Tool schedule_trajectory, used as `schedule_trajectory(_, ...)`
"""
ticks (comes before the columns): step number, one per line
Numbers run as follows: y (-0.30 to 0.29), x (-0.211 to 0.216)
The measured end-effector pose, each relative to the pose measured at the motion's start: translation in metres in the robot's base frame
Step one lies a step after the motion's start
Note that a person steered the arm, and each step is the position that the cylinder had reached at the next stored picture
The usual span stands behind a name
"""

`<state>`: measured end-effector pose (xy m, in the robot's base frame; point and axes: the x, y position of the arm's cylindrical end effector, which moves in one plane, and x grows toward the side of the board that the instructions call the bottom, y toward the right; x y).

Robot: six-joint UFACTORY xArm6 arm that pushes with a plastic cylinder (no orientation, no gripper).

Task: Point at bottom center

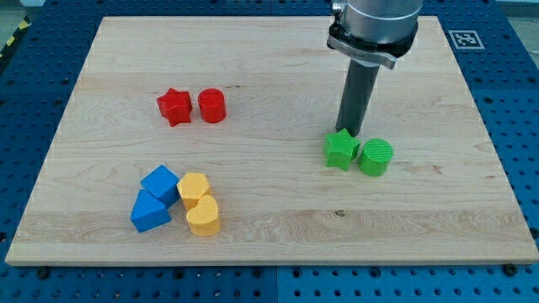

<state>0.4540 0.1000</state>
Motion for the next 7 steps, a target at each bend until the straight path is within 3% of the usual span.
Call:
schedule_trajectory(2, -0.008, -0.001)
schedule_trajectory(4, -0.058, 0.003)
schedule_trajectory(5, -0.063, 0.033)
schedule_trajectory(7, -0.063, 0.140)
